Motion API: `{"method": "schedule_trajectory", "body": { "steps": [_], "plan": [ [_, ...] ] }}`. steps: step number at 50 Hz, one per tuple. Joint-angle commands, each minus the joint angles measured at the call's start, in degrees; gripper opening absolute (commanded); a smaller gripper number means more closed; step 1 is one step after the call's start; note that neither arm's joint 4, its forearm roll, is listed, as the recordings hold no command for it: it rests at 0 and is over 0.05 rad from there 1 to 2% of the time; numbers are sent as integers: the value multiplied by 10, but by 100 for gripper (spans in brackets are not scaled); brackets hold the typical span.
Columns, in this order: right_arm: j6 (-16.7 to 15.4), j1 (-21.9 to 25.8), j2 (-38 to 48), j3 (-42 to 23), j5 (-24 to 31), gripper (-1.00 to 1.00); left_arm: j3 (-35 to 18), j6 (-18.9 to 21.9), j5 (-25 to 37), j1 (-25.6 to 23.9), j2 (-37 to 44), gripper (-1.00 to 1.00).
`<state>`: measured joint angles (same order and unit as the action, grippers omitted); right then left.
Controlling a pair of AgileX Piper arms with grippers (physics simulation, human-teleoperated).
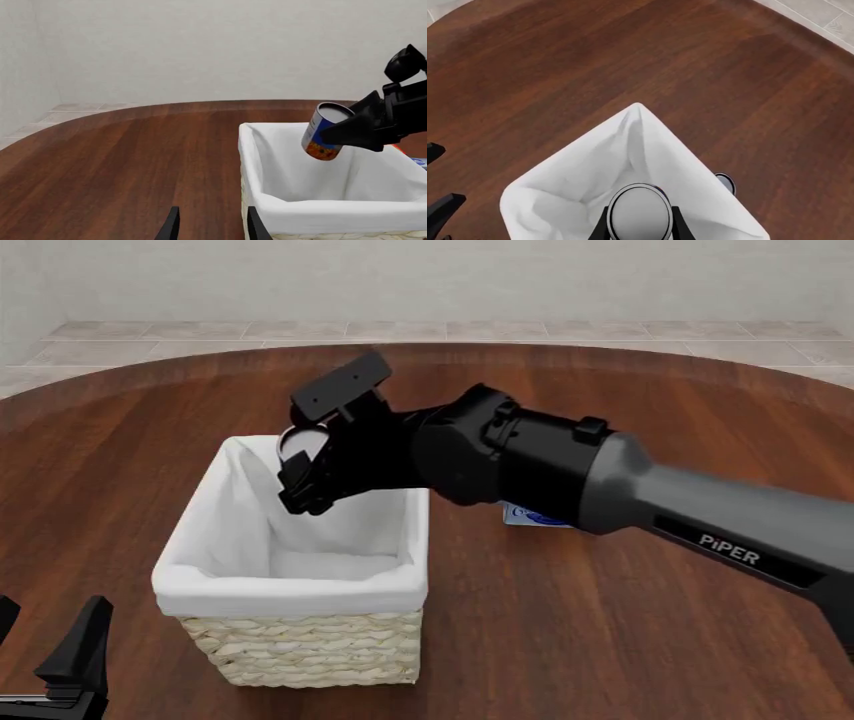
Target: Pick up the alphabet soup and put it in the basket.
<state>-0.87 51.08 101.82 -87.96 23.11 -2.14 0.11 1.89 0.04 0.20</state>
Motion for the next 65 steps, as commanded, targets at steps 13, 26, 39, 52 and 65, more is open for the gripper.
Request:
{"method": "schedule_trajectory", "body": {
  "steps": [13, 26, 39, 52, 65],
  "plan": [
    [10, 4, 10, -20, 6, -100, 0, 0, 0, 0, 0, 100],
    [11, 6, 16, -17, 4, -100, 0, 0, 0, 0, 0, 100],
    [15, 7, 20, -5, -4, -100, 0, 0, 0, 0, 0, 100],
    [19, 9, 23, 5, -9, -100, 0, 0, 0, 0, 0, 100],
    [24, 13, 26, 10, -12, -100, 0, 0, 0, 0, 0, 100]
  ]
}}
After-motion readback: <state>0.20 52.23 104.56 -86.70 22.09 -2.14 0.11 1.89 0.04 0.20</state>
